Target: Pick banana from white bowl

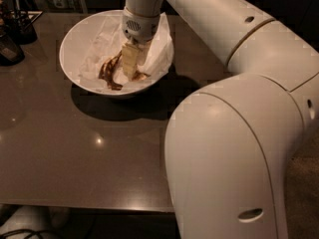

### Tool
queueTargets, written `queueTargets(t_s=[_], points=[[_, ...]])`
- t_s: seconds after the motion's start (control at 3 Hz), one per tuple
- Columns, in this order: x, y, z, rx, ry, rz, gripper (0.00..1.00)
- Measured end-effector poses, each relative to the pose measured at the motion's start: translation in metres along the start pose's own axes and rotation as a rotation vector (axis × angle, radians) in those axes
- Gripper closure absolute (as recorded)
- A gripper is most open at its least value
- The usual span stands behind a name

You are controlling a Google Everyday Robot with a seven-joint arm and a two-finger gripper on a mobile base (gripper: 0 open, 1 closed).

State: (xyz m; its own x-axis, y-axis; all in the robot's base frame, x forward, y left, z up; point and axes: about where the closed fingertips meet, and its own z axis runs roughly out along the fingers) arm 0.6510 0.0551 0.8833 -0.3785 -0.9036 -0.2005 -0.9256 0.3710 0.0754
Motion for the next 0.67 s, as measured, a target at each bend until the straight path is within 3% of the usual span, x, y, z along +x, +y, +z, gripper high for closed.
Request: queueTargets(t_s=[0.67], points=[[-0.0005,0.0005,0.0101,-0.021,0.02,0.031,0.43]])
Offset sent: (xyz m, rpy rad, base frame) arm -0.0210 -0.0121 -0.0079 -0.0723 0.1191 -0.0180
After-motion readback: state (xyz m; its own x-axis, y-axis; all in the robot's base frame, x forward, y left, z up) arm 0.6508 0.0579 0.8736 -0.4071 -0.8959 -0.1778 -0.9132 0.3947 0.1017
